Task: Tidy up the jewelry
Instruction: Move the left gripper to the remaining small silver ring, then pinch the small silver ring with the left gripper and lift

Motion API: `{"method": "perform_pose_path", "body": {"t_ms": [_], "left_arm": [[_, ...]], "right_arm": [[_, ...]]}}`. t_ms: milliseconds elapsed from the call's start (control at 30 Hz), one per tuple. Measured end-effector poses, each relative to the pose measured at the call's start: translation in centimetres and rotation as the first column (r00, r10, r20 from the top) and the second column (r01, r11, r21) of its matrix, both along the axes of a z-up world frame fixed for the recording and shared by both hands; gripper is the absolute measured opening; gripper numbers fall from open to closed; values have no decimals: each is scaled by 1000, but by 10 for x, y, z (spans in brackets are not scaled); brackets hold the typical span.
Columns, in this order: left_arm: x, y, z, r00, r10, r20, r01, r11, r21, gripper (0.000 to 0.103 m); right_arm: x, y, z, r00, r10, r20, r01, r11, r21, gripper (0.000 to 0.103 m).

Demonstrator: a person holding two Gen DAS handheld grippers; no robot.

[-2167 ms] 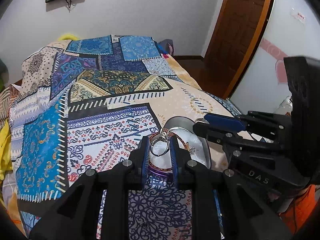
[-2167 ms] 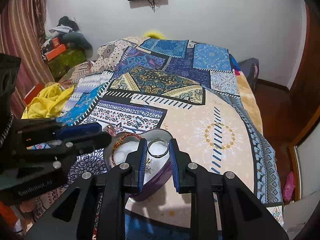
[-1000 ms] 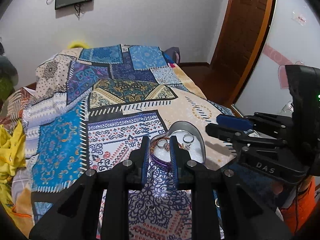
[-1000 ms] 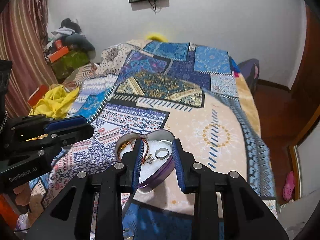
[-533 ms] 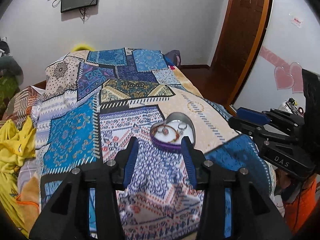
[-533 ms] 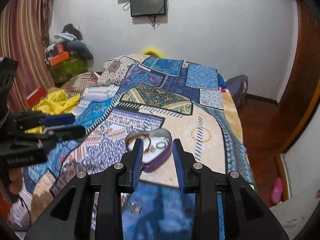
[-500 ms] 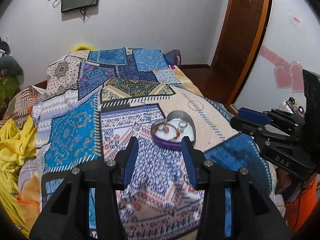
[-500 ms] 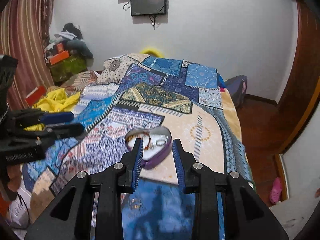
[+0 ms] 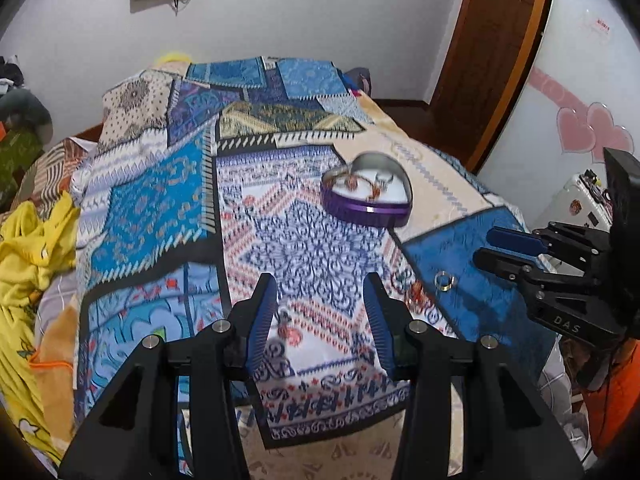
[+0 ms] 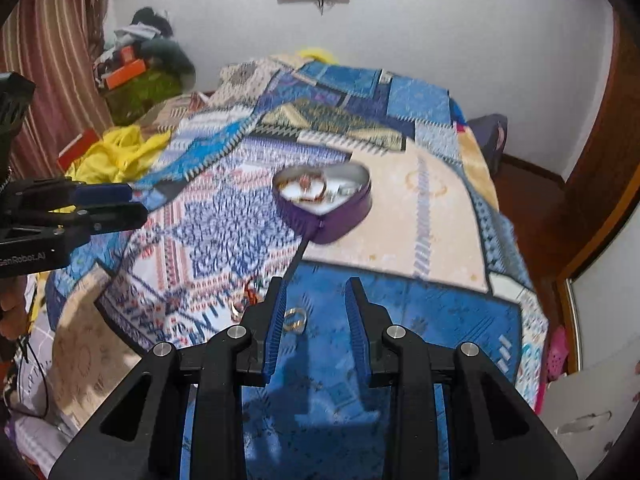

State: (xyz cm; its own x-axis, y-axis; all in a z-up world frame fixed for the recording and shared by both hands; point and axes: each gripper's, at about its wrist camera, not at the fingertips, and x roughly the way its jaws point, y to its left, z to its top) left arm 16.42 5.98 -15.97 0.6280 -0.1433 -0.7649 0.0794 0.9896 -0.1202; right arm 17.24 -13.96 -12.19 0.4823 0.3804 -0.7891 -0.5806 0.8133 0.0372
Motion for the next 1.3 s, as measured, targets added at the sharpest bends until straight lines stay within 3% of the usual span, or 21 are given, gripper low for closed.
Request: {"method": "perform_pose_path", "body": {"t_ms": [233, 500, 633, 700, 1000, 1300], "left_arm": [[-5, -4, -22, 999, -14, -41, 14, 1000, -13, 44], [4, -3, -33, 998, -16, -55, 15, 1000, -16, 44], [11, 0, -38, 998, -12, -62, 10, 1000, -28, 43], [14, 1, -40, 998, -16, -67, 14, 999, -31, 39], [29, -4, -47, 996, -52, -66, 52, 999, 3, 27], [47, -10, -59, 993, -69, -97, 70, 997, 11, 26]], "right_arm": [[-1, 5, -28, 998, 13, -65, -16, 999, -46, 28], [-5, 9, -35, 999, 28, -24, -29, 998, -55, 28], [-6, 10, -36, 999, 50, -14, -51, 997, -50, 26], [-7, 11, -37, 998, 62, -19, -62, 997, -40, 16], [-3, 9, -31, 999, 44, -13, -45, 999, -19, 16], [9, 4, -23, 1000, 19, -2, -19, 1000, 24, 16]]}}
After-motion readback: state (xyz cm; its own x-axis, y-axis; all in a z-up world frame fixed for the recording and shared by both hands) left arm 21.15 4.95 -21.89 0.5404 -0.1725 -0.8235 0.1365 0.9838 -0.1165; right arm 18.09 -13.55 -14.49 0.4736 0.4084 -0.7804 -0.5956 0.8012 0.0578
